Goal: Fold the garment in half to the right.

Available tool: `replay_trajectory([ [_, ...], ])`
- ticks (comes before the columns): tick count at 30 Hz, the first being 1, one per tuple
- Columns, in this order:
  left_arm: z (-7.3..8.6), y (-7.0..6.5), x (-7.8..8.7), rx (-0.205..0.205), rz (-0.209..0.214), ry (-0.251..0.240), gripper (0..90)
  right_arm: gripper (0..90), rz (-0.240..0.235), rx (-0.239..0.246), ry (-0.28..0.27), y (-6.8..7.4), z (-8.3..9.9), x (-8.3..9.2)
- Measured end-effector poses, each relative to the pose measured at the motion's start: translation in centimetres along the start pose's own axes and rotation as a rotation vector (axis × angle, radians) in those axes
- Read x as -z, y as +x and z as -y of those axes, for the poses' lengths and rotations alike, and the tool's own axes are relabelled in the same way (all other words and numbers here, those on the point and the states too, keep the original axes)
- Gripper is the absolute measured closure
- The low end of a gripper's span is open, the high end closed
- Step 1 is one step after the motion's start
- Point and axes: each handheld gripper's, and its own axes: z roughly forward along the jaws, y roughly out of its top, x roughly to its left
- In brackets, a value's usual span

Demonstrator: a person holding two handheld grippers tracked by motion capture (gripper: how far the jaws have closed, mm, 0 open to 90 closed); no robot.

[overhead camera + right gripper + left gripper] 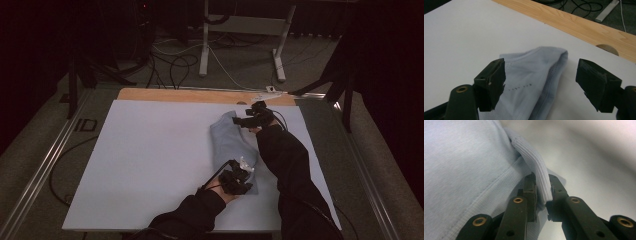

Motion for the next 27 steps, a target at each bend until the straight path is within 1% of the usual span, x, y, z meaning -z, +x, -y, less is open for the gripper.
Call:
replay_trajectory([
  [3, -0.2, -0.2, 0.0, 0.004, -0.009, 0.010, 80.7, 23.4, -0.001, -0.003, -0.001, 0.1, 0.3, 0.1],
  [5, -0.3, -0.5, 0.1, -0.006, -0.020, 0.011, 83.9, 23.4, 0.002, -0.002, 0.004, 0.1, 0.4, 0.1],
  [8, -0.5, -0.8, 0.2, -0.010, -0.015, 0.022, 85.4, 23.4, 0.000, -0.016, -0.004, 0.0, 0.6, 0.2],
  [10, -0.6, -1.0, 0.3, -0.015, -0.014, 0.017, 85.4, 23.4, 0.001, -0.017, -0.005, 0.0, 0.6, 0.2],
  [13, -0.7, -0.9, 0.4, 0.001, 0.001, 0.004, 84.8, 23.4, -0.002, -0.017, -0.014, 0.1, 0.4, 0.3],
  [16, -0.7, -0.9, 0.0, 0.003, 0.010, 0.004, 81.9, 23.4, 0.002, -0.010, -0.008, 0.2, 0.3, 0.3],
  [19, -0.8, -1.2, -0.5, -0.001, 0.020, 0.006, 77.8, 23.2, -0.004, -0.017, -0.010, 0.3, 0.3, 0.1],
  [20, -0.8, -1.4, -0.6, -0.004, 0.024, -0.002, 76.5, 23.1, -0.005, -0.014, -0.007, 0.3, 0.3, 0.0],
  [22, -0.7, -1.6, -0.7, -0.017, 0.027, -0.003, 75.2, 23.1, -0.007, -0.005, -0.005, 0.4, 0.3, -0.1],
  [24, -0.6, -1.8, -0.9, -0.011, 0.044, -0.007, 74.0, 23.0, -0.012, -0.015, -0.009, 0.4, 0.4, -0.1],
  [26, -0.6, -2.0, -0.9, -0.027, 0.050, -0.010, 72.9, 22.7, -0.009, -0.012, -0.002, 0.5, 0.4, -0.1],
  [27, -0.5, -2.1, -1.0, -0.029, 0.052, -0.012, 71.6, 22.7, -0.010, -0.014, -0.003, 0.5, 0.5, -0.1],
])
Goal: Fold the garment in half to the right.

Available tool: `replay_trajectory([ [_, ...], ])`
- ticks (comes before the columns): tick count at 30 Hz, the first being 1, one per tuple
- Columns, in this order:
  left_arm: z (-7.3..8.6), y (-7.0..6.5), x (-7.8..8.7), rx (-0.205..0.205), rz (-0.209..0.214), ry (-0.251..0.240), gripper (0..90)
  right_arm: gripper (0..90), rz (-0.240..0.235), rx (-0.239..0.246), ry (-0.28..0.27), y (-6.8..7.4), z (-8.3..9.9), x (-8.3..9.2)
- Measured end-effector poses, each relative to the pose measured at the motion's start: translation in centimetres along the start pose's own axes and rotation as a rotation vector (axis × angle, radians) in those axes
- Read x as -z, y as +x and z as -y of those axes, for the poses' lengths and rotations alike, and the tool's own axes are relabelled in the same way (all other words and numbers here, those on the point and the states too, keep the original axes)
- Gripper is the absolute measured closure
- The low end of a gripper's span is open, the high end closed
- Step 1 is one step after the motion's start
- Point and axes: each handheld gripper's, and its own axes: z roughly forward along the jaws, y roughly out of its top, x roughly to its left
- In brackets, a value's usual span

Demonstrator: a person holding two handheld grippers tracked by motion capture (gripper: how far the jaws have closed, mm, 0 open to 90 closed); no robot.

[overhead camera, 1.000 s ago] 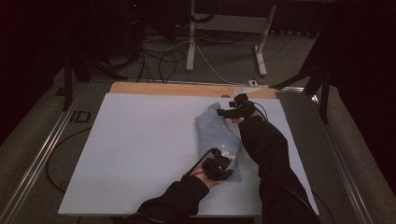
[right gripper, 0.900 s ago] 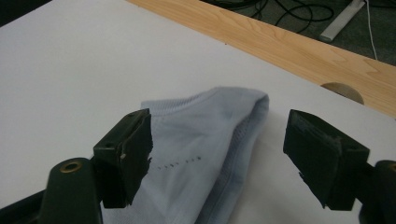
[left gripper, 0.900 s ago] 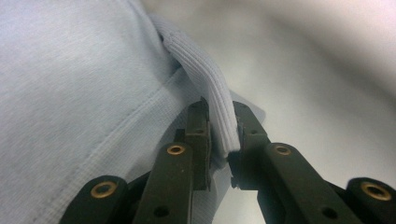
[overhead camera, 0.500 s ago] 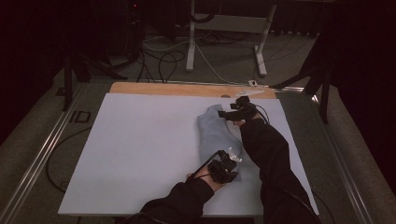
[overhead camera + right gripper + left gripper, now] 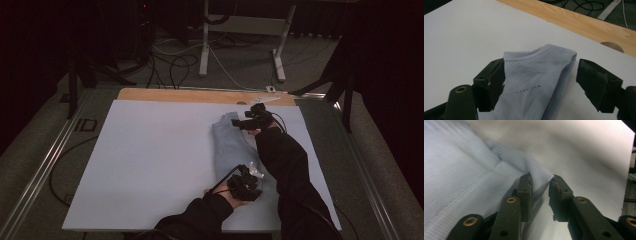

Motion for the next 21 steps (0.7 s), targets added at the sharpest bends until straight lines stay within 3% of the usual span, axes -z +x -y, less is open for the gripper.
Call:
replay_trajectory([
  [8, 0.2, 0.1, -0.4, -0.015, 0.044, -0.010, 61.8, 20.7, -0.004, -0.009, -0.001, -0.2, 0.1, 0.1],
  [11, 0.2, 0.1, 0.0, -0.020, 0.079, -0.022, 57.5, 19.3, -0.004, -0.007, 0.005, -0.2, 0.1, 0.1],
  [16, 0.4, 0.0, 1.1, -0.019, 0.132, -0.049, 55.4, 17.3, -0.013, -0.009, 0.002, -0.1, 0.0, 0.1],
  [21, 1.2, 0.5, 4.5, -0.050, 0.146, -0.129, 48.7, 15.1, -0.016, -0.004, 0.007, -0.1, 0.1, 0.2],
])
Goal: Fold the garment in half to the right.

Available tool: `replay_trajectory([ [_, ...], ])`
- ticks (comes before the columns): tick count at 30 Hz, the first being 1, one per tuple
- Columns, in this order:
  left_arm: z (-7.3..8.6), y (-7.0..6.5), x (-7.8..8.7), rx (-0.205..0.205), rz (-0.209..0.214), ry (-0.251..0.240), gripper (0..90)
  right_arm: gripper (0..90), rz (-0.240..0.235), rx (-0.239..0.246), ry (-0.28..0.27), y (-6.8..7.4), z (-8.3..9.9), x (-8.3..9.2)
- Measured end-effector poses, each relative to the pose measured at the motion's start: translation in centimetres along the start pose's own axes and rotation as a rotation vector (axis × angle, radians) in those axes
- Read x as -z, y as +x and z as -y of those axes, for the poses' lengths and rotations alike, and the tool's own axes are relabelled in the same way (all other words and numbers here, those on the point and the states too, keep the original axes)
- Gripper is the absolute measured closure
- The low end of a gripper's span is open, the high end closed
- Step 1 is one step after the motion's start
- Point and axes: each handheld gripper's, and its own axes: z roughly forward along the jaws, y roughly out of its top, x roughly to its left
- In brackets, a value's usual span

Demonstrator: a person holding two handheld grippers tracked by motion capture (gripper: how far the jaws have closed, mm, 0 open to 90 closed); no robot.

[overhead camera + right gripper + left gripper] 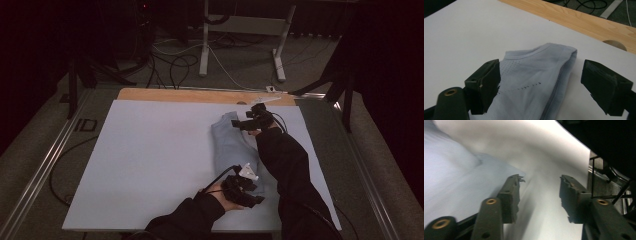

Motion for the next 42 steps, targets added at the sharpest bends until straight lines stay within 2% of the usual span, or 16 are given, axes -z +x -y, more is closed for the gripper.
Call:
replay_trajectory([
  [5, 0.7, 0.9, 3.1, 0.018, 0.003, -0.081, 40.7, 13.5, 0.001, -0.012, -0.001, -0.2, 0.1, 0.0],
  [7, 1.0, 1.4, 3.9, 0.031, 0.001, -0.096, 34.1, 13.4, -0.001, -0.021, -0.007, -0.2, 0.2, -0.1],
  [8, 1.3, 1.6, 4.4, 0.026, 0.003, -0.107, 32.9, 13.0, -0.002, -0.018, -0.006, -0.2, 0.2, -0.2],
  [9, 1.6, 1.7, 4.9, 0.004, 0.002, -0.124, 28.0, 12.8, 0.003, -0.017, -0.002, -0.2, 0.2, -0.4],
  [11, 2.0, 1.9, 5.6, -0.024, -0.014, -0.127, 21.4, 12.8, 0.004, -0.019, 0.004, -0.1, 0.3, -0.6],
  [15, 2.8, 2.4, 7.3, -0.036, -0.030, -0.149, 14.2, 13.7, 0.012, -0.021, 0.017, -0.2, 0.2, -1.1],
  [18, 3.5, 2.7, 8.5, -0.048, -0.061, -0.170, 2.1, 17.3, 0.027, -0.037, 0.014, -0.4, 0.2, -1.4],
  [19, 3.8, 2.9, 9.0, -0.042, -0.066, -0.169, 0.4, 19.4, 0.041, -0.034, 0.019, -0.6, 0.2, -1.5],
  [28, 7.9, 4.5, 12.9, 0.024, -0.116, -0.203, 0.5, 24.0, 0.057, -0.069, 0.054, -1.7, 0.4, -3.1],
  [30, 9.0, 4.6, 13.5, 0.035, -0.122, -0.213, 0.7, 26.5, 0.054, -0.077, 0.075, -1.8, 0.6, -3.7],
  [31, 9.8, 4.6, 13.8, 0.046, -0.138, -0.230, 1.1, 26.6, 0.062, -0.083, 0.091, -1.9, 0.7, -4.1],
  [33, 10.5, 4.7, 14.1, 0.056, -0.157, -0.233, 1.5, 27.0, 0.058, -0.094, 0.109, -2.1, 1.0, -4.7],
  [35, 11.4, 4.7, 14.6, 0.065, -0.169, -0.234, 1.5, 31.2, 0.065, -0.109, 0.140, -2.3, 1.4, -5.3],
  [36, 11.8, 4.8, 14.8, 0.068, -0.177, -0.234, 1.5, 32.8, 0.054, -0.107, 0.149, -2.3, 1.5, -5.5],
  [39, 12.9, 5.2, 15.4, 0.087, -0.188, -0.246, 1.5, 41.5, 0.065, -0.103, 0.169, -2.3, 1.9, -5.7],
  [42, 14.1, 5.4, 15.7, 0.103, -0.206, -0.254, 2.2, 50.1, 0.062, -0.074, 0.190, -2.2, 1.9, -5.8],
])
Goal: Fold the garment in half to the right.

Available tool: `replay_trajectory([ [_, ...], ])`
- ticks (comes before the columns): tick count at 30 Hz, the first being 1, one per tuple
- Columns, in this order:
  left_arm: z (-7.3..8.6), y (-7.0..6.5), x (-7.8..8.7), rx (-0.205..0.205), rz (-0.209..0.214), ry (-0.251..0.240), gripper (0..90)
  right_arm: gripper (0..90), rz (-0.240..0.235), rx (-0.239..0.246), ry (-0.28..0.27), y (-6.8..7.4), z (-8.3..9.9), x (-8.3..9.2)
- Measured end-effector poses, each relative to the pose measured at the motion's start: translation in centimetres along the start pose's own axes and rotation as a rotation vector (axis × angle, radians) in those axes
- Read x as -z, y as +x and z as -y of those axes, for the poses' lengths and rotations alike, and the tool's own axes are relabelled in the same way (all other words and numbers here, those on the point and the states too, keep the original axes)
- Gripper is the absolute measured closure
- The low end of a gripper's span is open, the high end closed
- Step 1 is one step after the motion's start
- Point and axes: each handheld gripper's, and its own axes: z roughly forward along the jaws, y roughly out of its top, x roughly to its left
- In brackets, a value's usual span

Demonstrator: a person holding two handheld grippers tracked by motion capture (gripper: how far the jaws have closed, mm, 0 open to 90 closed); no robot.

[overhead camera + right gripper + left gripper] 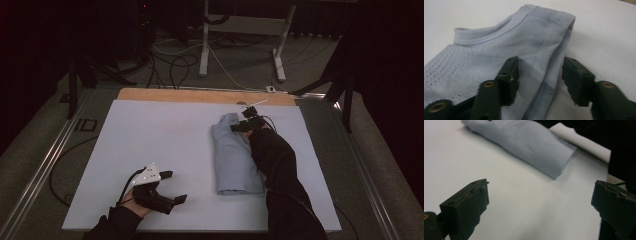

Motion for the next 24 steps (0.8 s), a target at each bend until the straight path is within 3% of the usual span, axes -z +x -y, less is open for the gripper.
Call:
replay_trajectory([
  [4, 0.8, 0.2, 0.4, 0.021, -0.005, -0.012, 2.4, 70.8, -0.022, 0.015, 0.005, 0.3, 0.0, 0.0],
  [7, 1.3, 0.2, 0.6, 0.019, -0.018, -0.013, 2.4, 84.7, -0.005, 0.038, 0.001, 0.6, 0.0, 0.2],
  [11, 1.4, 0.3, 0.8, 0.008, -0.033, -0.030, 2.4, 86.1, 0.001, 0.083, -0.036, 1.2, -0.5, 0.9],
  [14, 1.4, 0.4, 1.0, -0.006, -0.049, -0.052, 2.4, 86.2, -0.038, 0.075, -0.092, 1.6, -1.0, 1.4],
  [16, 1.4, 0.5, 1.2, -0.003, -0.060, -0.062, 2.4, 86.2, -0.039, 0.081, -0.118, 2.0, -1.3, 1.6],
  [24, 1.5, 1.0, 1.5, 0.012, -0.071, -0.071, 2.4, 86.2, 0.000, 0.020, -0.051, 1.7, -1.1, 0.3],
])
